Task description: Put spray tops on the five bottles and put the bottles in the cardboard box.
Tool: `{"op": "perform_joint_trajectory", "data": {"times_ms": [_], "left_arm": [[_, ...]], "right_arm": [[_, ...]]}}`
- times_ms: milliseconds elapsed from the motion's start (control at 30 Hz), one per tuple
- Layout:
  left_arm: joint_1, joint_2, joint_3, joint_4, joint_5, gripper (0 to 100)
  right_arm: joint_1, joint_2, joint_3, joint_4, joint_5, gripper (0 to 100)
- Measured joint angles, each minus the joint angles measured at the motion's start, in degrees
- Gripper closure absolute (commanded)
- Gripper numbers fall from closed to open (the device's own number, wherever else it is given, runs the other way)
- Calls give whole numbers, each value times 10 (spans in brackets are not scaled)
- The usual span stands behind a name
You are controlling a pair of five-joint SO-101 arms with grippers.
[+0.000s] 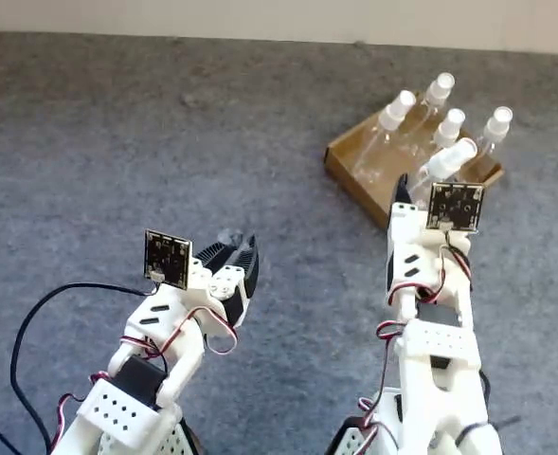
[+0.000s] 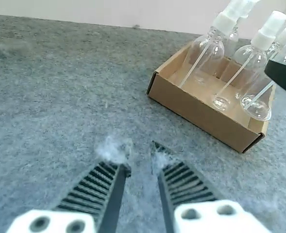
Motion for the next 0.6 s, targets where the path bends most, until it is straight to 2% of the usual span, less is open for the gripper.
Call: {"op": "perform_joint_trajectory", "data": {"times_ms": [600], "left_arm": [[0, 0, 0, 0, 0, 976]], "right_arm": [[0, 166, -10, -130, 0, 928]]}}
